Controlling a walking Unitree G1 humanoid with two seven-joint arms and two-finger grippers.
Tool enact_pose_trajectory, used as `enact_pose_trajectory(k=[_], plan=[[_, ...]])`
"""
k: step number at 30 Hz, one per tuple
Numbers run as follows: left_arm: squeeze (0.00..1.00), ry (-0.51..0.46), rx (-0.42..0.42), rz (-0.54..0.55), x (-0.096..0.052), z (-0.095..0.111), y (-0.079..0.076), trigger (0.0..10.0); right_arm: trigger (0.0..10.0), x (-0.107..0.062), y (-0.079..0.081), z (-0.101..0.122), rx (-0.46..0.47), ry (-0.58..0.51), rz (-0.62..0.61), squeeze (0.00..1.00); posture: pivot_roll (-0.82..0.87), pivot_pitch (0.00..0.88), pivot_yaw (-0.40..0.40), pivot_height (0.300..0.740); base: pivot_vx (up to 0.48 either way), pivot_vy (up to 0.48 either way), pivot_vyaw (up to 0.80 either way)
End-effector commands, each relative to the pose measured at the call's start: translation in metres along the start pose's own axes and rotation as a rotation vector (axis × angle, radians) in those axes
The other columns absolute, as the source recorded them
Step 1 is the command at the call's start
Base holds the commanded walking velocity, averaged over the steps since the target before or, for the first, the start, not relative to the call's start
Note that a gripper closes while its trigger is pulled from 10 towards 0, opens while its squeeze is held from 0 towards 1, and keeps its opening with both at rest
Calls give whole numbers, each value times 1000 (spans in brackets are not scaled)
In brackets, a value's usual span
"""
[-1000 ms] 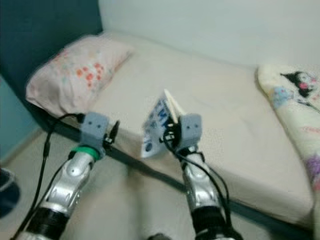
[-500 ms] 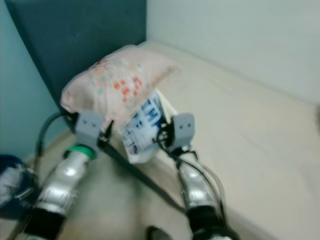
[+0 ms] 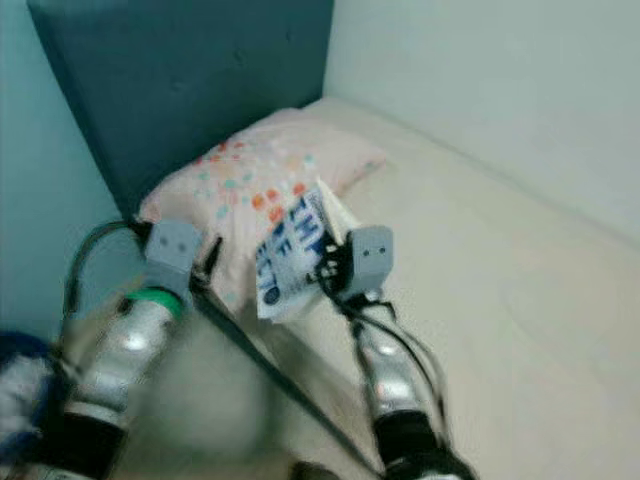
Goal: Clean up the room
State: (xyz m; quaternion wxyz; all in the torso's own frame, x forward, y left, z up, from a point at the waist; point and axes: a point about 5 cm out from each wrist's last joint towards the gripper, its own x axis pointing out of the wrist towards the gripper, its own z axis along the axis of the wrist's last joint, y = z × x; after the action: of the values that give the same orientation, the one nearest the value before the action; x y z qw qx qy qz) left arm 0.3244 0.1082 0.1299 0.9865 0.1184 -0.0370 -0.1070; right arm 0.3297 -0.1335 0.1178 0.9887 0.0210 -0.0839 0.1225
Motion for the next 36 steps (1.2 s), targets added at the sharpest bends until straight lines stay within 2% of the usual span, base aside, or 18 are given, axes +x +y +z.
enact_pose_trajectory(k=[1, 13, 16, 28, 36], plan=[[0, 24, 19, 6, -5, -7, 5, 10000, 10000, 1, -2, 4, 7, -26, -14, 0, 33, 11, 10, 740, 0, 0, 0], [0, 23, 45, -34, -6, -10, -1, 10000, 10000, -2, -6, -3, 43, 4, -48, 0, 33, 17, 14, 740, 0, 0, 0], [0, 33, 56, -57, -8, -13, -4, 10000, 10000, -3, -12, -10, 59, 39, -91, 0, 32, 22, 18, 740, 0, 0, 0], [0, 29, 97, -94, -13, -15, -7, 10000, 10000, 1, -11, -13, 67, 61, -115, 0, 38, 37, 20, 740, 0, 0, 0], [0, 31, 98, -93, -15, -15, -7, 10000, 10000, 2, -12, -13, 52, 59, -127, 0, 39, 45, 20, 715, 0, 0, 0]])
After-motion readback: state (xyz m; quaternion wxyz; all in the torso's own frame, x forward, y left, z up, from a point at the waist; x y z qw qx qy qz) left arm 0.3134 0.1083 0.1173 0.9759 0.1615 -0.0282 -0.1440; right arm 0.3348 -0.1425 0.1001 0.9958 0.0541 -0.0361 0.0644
